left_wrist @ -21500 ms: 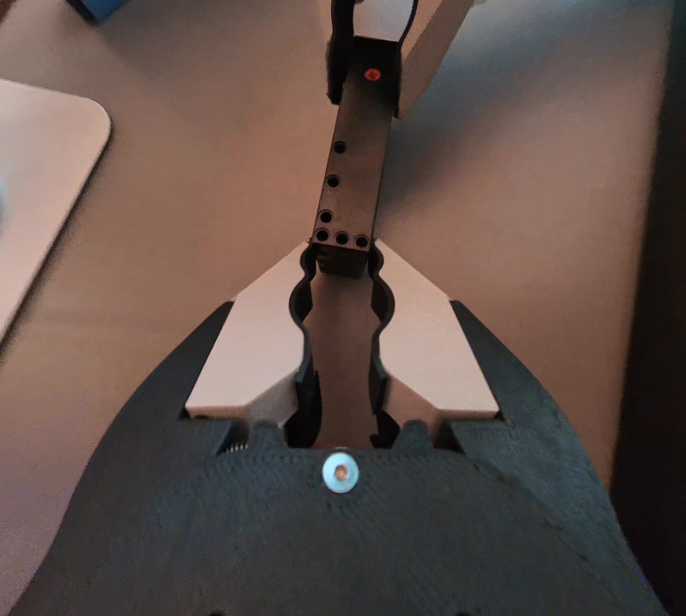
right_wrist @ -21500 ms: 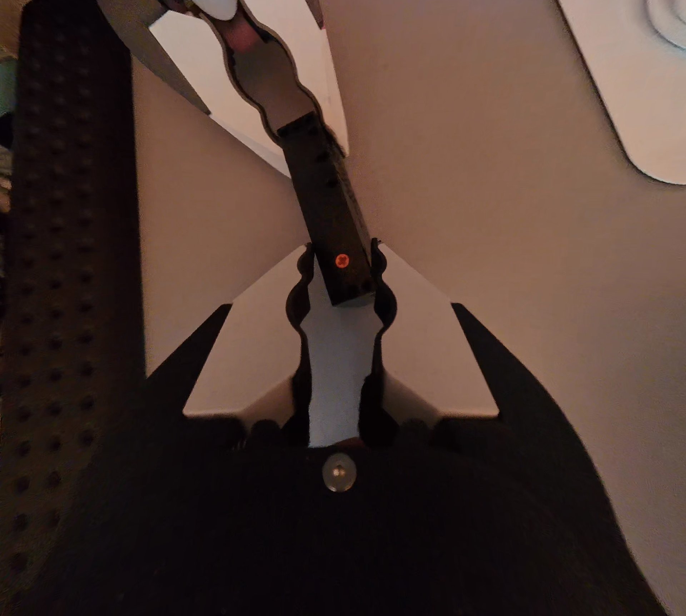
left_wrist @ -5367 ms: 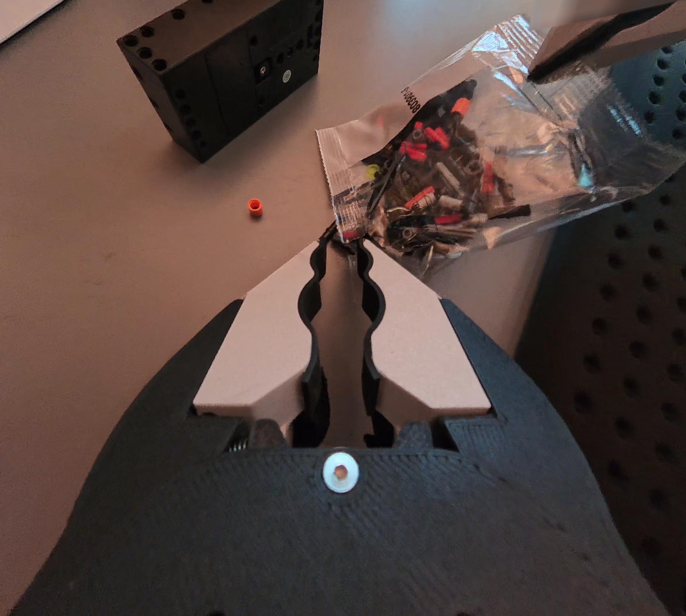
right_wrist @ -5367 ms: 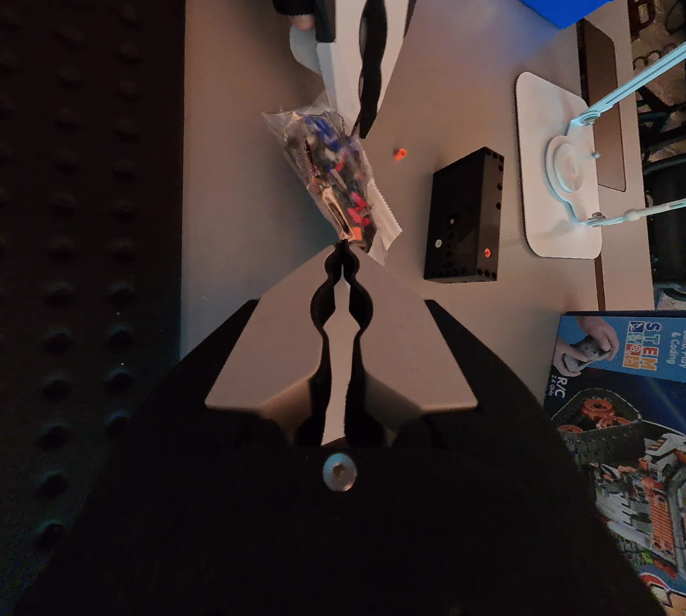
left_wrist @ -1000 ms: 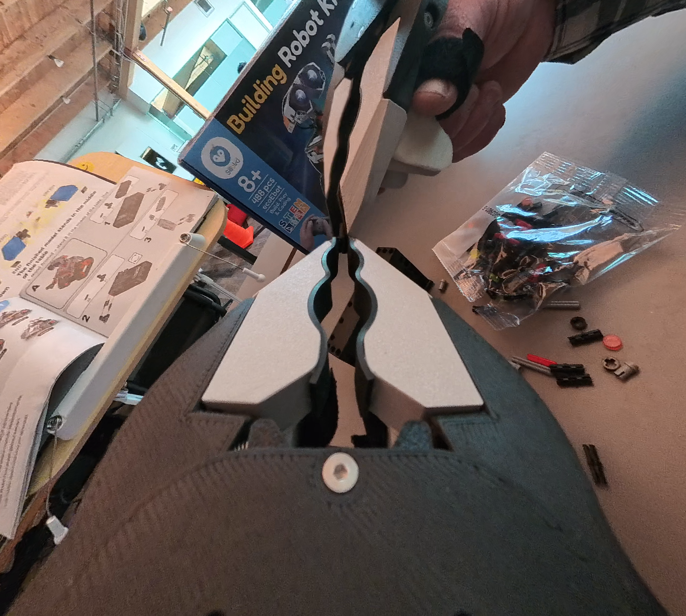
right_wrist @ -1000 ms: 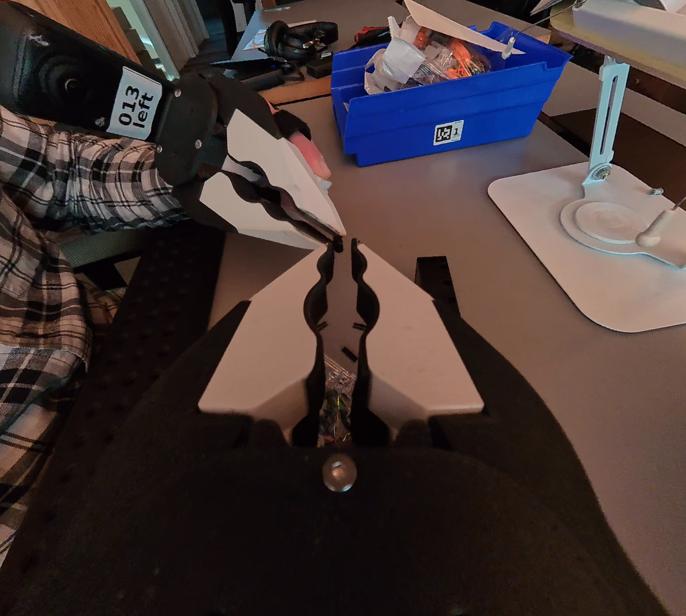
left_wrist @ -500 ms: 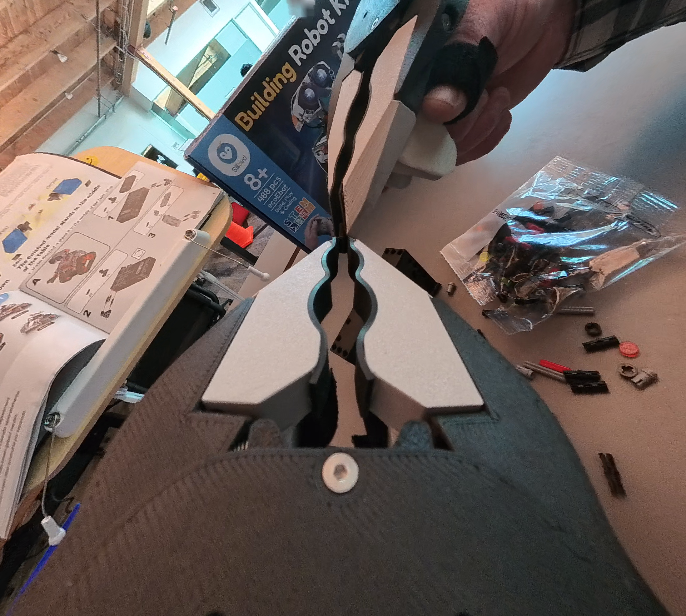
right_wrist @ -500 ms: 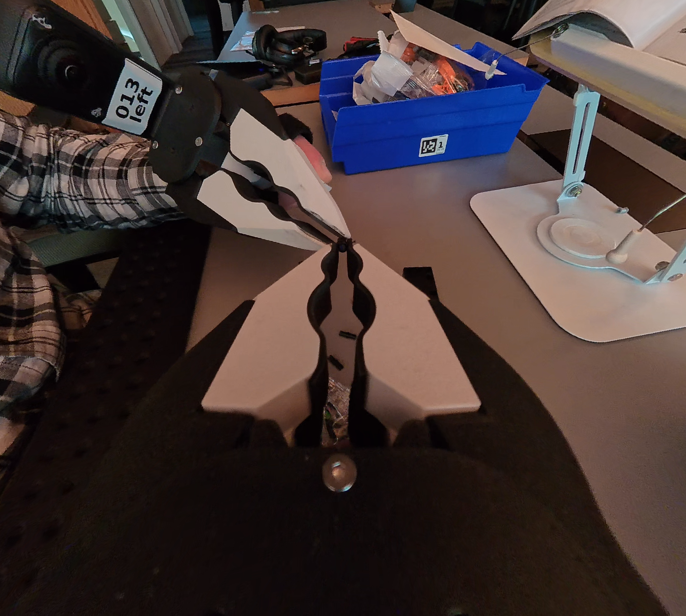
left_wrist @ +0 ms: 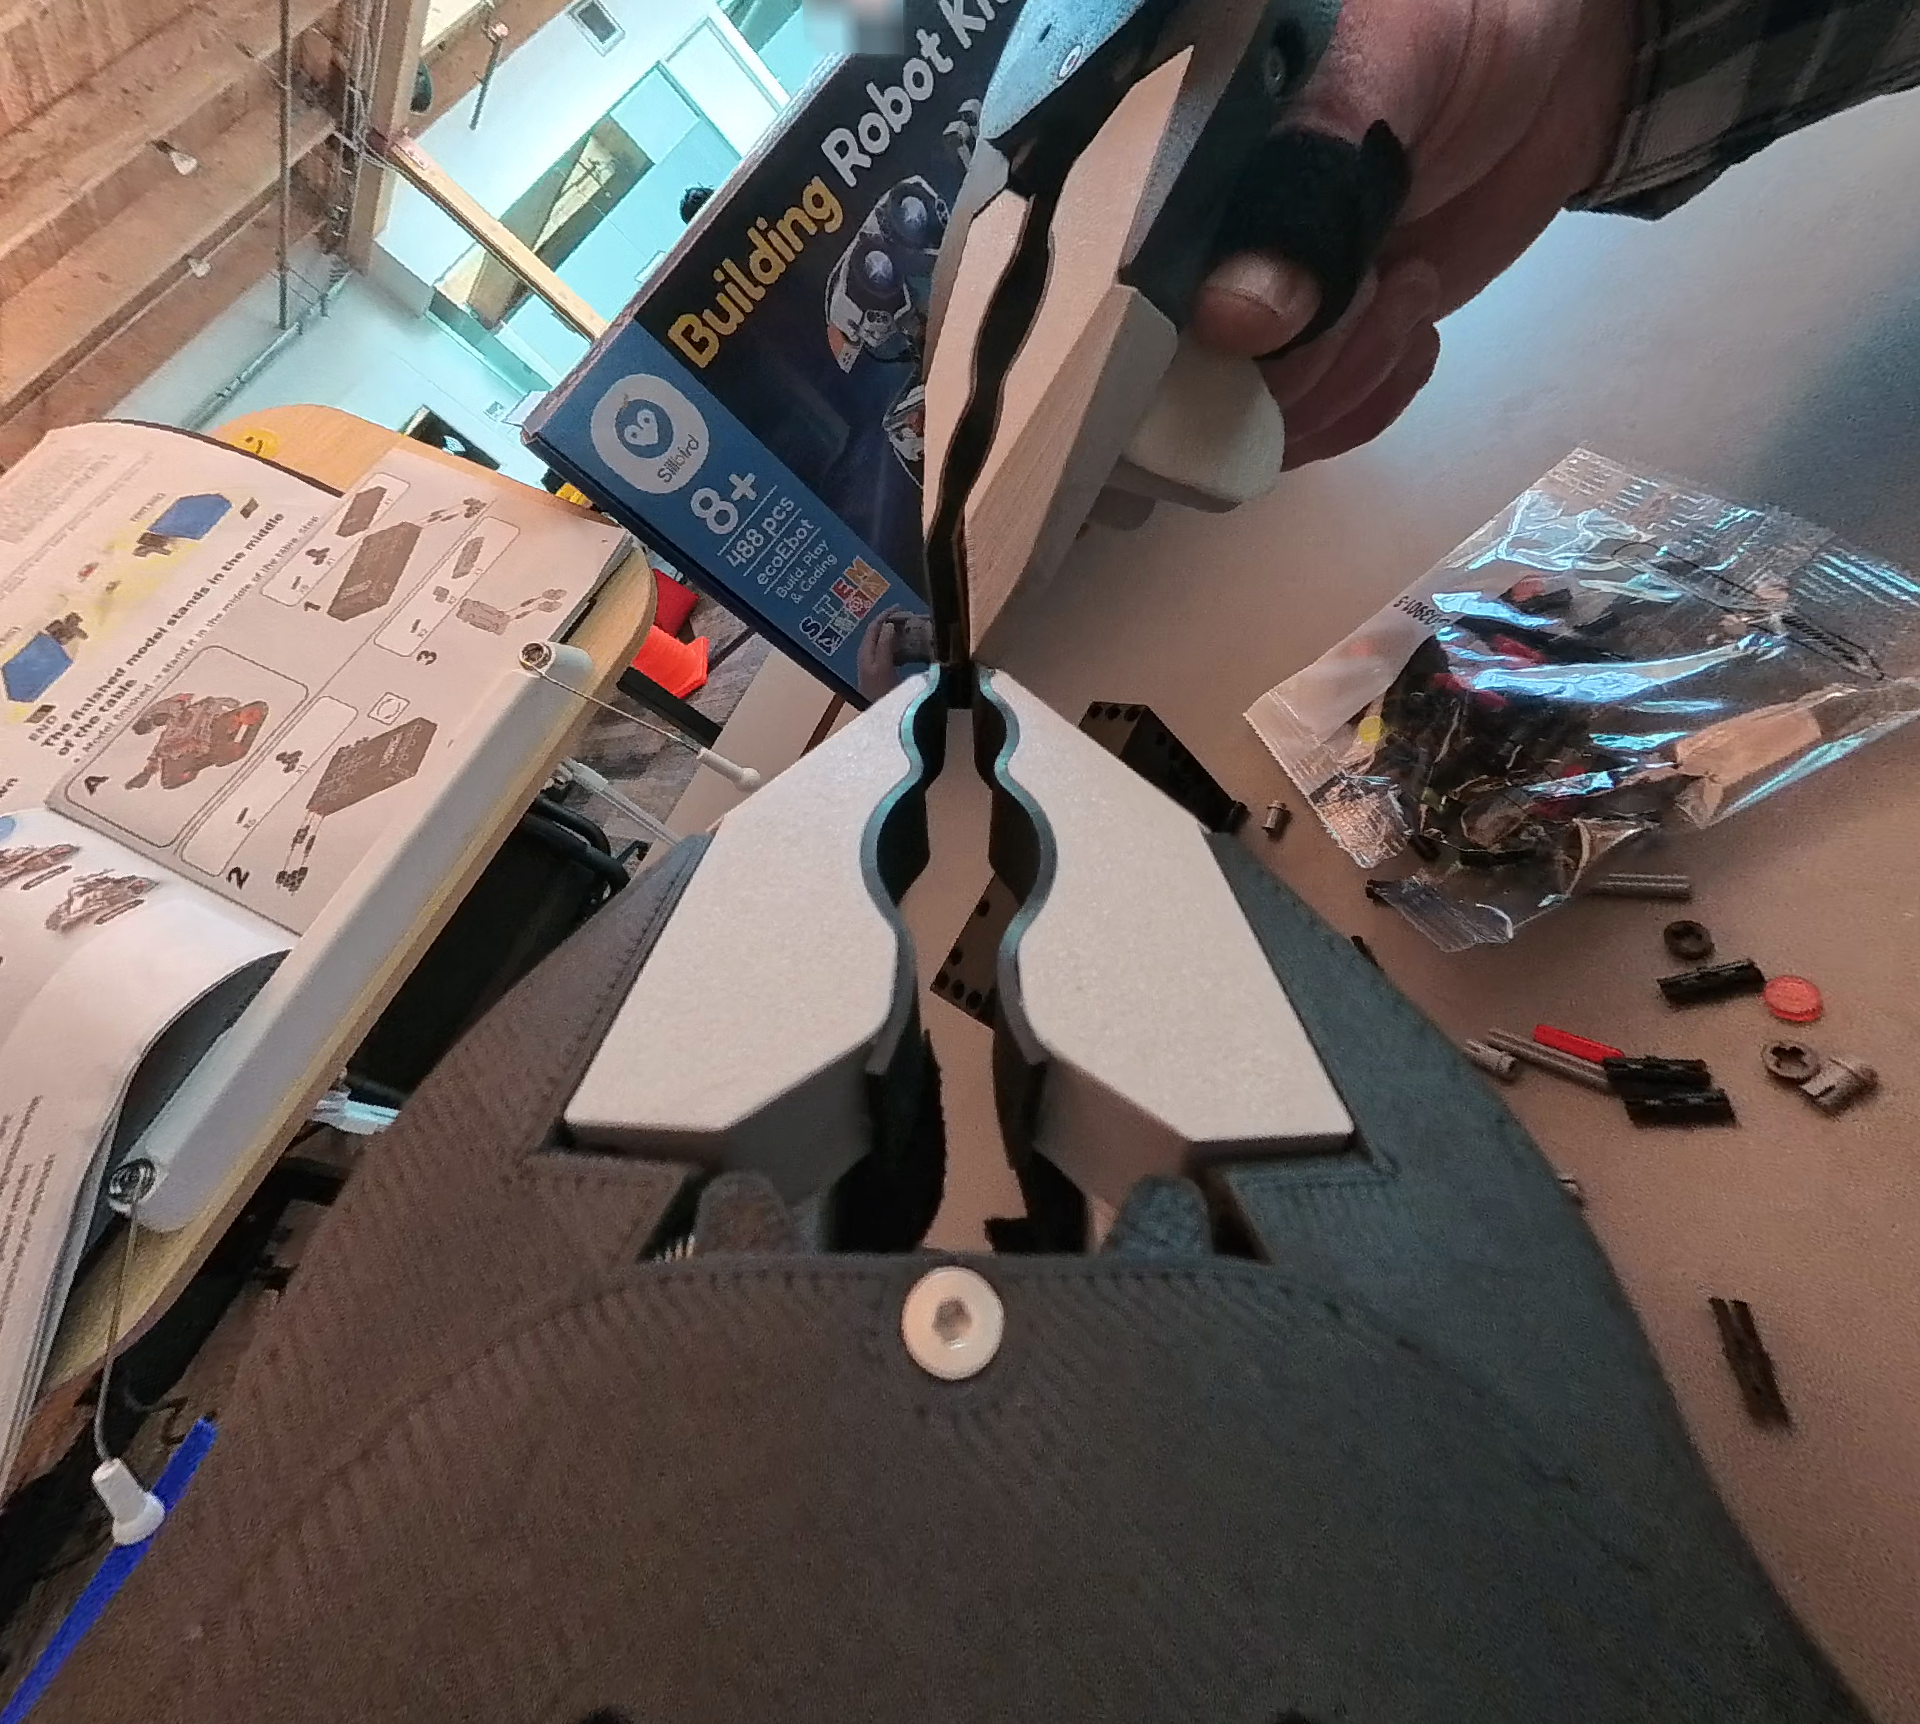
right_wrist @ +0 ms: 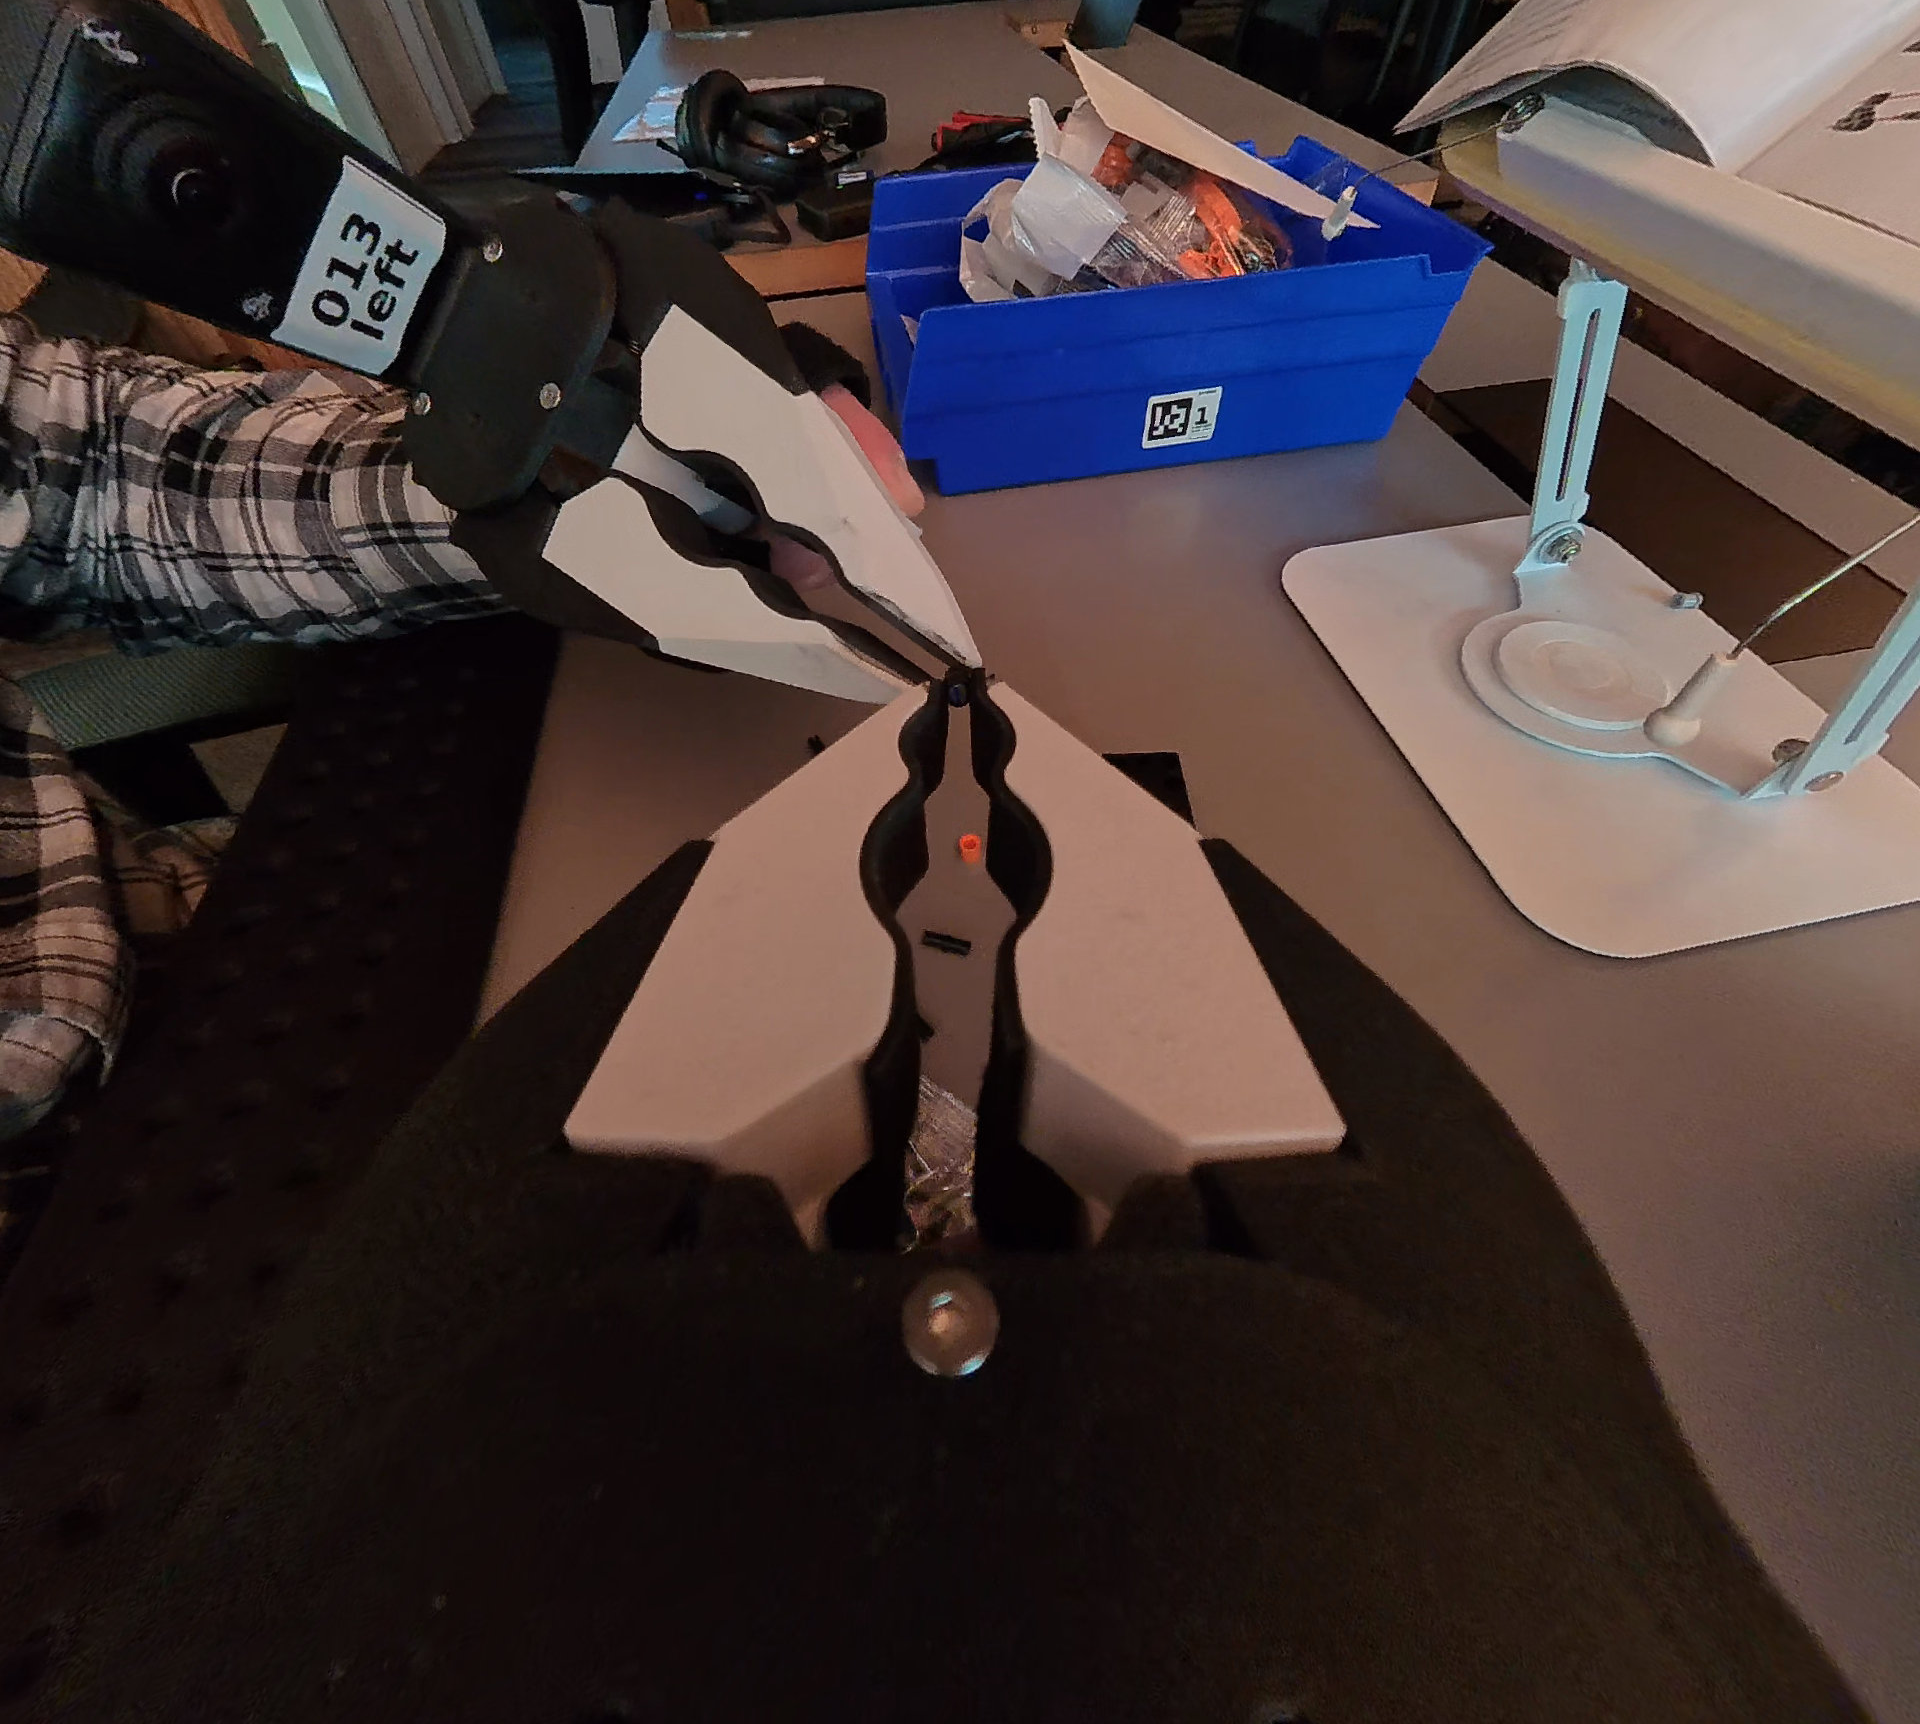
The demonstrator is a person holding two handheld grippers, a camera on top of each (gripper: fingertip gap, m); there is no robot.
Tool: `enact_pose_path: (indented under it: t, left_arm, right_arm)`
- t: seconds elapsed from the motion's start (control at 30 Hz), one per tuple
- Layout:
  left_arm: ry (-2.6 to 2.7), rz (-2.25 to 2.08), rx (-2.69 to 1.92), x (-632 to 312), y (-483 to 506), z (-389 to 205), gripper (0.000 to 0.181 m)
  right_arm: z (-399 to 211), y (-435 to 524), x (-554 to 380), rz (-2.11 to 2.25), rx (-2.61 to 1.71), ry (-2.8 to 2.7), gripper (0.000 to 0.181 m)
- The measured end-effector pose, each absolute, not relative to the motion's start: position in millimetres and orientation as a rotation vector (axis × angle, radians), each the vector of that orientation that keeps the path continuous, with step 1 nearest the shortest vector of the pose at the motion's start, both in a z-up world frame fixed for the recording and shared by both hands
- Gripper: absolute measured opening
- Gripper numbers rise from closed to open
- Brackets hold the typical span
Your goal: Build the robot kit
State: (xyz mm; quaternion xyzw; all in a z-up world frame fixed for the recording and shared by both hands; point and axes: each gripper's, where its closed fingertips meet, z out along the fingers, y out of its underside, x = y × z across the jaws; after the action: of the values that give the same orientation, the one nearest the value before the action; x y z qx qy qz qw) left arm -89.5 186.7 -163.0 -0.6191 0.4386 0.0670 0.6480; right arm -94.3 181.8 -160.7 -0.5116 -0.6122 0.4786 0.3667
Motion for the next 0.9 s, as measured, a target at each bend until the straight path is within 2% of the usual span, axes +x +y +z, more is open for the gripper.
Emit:
enact_pose_path:
  t: [0.37,0.5,0.57,0.7,0.83,0.9]
  left_arm:
    - [0.973,0.135,-1.420,-94,189,-165,0.003]
    - [0.976,0.117,-1.437,-97,191,-166,0.011]
    - [0.982,0.099,-1.462,-100,192,-168,0.018]
    - [0.965,0.040,-1.746,-131,213,-203,0.055]
    - [0.949,-0.070,-1.950,-159,226,-242,0.066]
    - [0.989,-0.086,-2.002,-161,227,-258,0.063]
  right_arm:
    - [-162,186,-96,1.181,-1.302,-1.566,0.002]
    - [-163,190,-95,1.160,-1.307,-1.567,0.002]
    - [-164,192,-95,1.140,-1.310,-1.573,0.002]
    - [-169,203,-93,1.057,-1.323,-1.593,0.002]
    - [-173,212,-93,0.981,-1.333,-1.629,0.001]
    - [-176,216,-94,0.957,-1.341,-1.648,0.001]
